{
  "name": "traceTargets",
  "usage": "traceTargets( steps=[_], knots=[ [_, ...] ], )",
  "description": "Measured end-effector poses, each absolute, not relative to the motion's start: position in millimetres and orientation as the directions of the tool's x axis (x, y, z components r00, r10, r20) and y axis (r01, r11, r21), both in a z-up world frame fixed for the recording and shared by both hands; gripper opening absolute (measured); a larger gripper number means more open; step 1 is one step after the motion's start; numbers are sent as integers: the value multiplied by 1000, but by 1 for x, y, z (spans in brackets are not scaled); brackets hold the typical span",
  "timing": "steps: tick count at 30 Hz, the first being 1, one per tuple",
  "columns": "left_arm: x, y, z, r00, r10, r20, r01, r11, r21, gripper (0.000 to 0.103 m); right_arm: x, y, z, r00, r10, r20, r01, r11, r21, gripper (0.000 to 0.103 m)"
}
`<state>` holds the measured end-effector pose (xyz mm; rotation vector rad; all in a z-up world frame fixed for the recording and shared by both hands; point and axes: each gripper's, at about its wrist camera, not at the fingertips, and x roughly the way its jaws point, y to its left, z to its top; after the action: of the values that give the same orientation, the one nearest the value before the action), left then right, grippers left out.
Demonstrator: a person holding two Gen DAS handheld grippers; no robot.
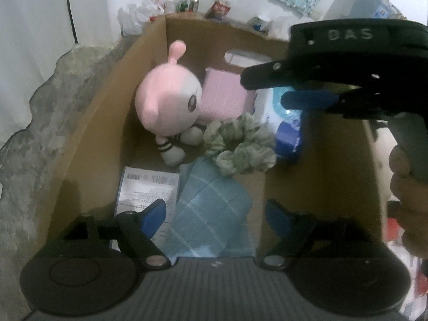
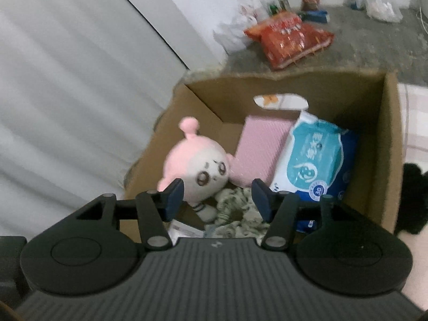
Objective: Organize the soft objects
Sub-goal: 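Carry the towel and scrunchie into the cardboard box and open both tools, then withdraw both tools from the box back over the table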
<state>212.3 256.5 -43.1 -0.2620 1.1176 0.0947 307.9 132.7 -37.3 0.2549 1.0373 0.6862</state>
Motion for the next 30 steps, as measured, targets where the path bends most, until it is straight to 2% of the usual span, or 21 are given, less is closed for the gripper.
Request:
traceTargets(
  steps=[5,6,8,12,14,16,17,25,30],
  knots=[
    [211,253,-26,495,-52,-867,-197,965,-171,86,283,105,0,352,688,-634,-428,721,545,58],
    [205,250,-19,510,-52,-858,-191,966,-172,87,275,97,9,361,696,-620,-438,714,546,61],
    [202,243,-11,538,-53,-841,-178,969,-174,95,258,80,25,384,695,-608,-453,716,531,71],
    [172,223,18,632,-30,-775,-139,979,-151,97,216,31,55,422,686,-592,-494,722,484,85],
    [155,211,30,672,-59,-738,-101,980,-169,99,193,0,69,451,664,-597,-501,742,446,89],
    [141,200,39,700,-105,-707,-53,979,-198,103,169,-33,81,497,619,-608,-492,778,391,100],
    [133,192,43,710,-127,-692,-31,977,-211,103,157,-51,86,527,589,-612,-479,801,358,102],
    [80,133,55,715,-354,-602,177,926,-334,103,66,-163,109,722,268,-638,-306,951,53,102],
    [64,93,45,686,-441,-579,258,891,-373,103,32,-211,89,748,125,-652,-185,982,-23,102]
  ],
)
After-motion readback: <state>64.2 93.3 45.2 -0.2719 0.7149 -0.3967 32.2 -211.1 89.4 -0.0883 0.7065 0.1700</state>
